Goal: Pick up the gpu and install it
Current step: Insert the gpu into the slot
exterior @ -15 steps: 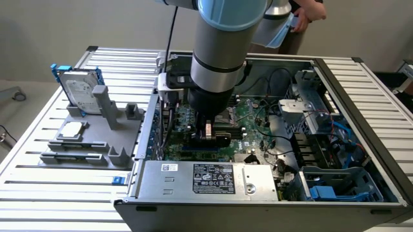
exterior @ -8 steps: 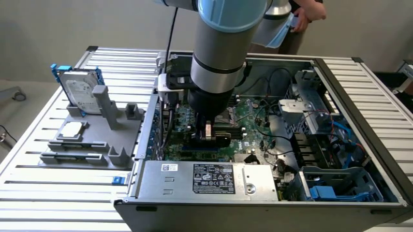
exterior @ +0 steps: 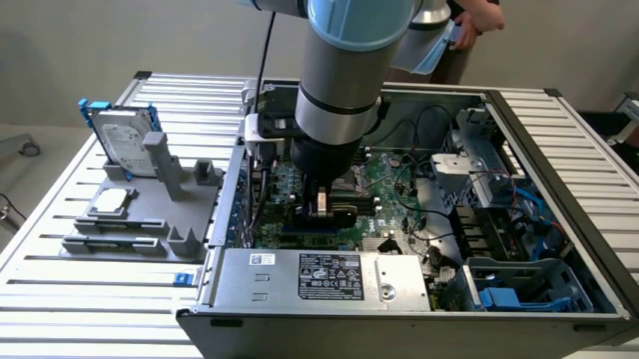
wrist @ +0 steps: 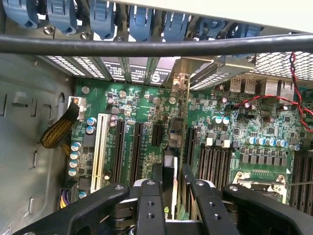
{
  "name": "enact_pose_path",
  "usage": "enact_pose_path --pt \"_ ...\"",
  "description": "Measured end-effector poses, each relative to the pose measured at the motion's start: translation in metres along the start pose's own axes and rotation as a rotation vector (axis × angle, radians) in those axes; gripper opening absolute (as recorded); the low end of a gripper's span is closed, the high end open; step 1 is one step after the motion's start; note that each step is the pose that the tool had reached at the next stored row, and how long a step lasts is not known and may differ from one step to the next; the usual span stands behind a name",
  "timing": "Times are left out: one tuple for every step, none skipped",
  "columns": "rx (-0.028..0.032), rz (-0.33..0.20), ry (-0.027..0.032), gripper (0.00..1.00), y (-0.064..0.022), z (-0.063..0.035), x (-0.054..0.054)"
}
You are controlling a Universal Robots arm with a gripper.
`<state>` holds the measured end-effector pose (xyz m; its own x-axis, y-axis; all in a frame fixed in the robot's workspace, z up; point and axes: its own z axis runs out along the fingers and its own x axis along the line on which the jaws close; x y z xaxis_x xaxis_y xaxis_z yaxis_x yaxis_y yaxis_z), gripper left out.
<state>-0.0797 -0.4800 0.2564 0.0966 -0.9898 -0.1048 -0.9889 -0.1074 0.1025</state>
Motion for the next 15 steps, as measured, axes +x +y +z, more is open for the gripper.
enact_pose_path --pt "-0.0022 0.001 -0.0002 0.26 0.0000 0.0000 0.0000" --pt "-0.0042 0.001 -0.0003 0.26 0.0000 0.0000 0.0000" --pt "-0.0060 0.001 -0.0002 0.26 0.0000 0.0000 0.0000" --pt "-0.0072 0.002 0.0001 0.26 0.0001 0.0000 0.0000" --pt "-0.0081 0.002 0.0003 0.26 0.0001 0.0000 0.0000" --pt "-0.0086 0.003 0.0009 0.26 0.0001 0.0000 0.0000" --pt "-0.0091 0.004 0.0017 0.26 0.0001 -0.0001 0.0000" --pt "-0.0092 0.004 0.0027 0.26 0.0001 0.0000 0.0000" --pt "-0.0093 0.005 0.0041 0.26 0.0000 -0.0001 0.0000" --pt "-0.0095 0.005 0.0054 0.26 0.0000 -0.0001 0.0000" --pt "-0.0098 0.006 0.0070 0.26 0.0000 -0.0001 0.0000" --pt "-0.0100 0.006 0.0083 0.26 0.0001 -0.0001 0.0000" --pt "-0.0098 0.006 0.0096 0.26 0.0000 0.0000 0.0000" --pt "-0.0101 0.006 0.0108 0.26 0.0000 0.0001 0.0000" --pt "-0.0104 0.006 0.0121 0.26 0.0000 0.0002 0.0000"
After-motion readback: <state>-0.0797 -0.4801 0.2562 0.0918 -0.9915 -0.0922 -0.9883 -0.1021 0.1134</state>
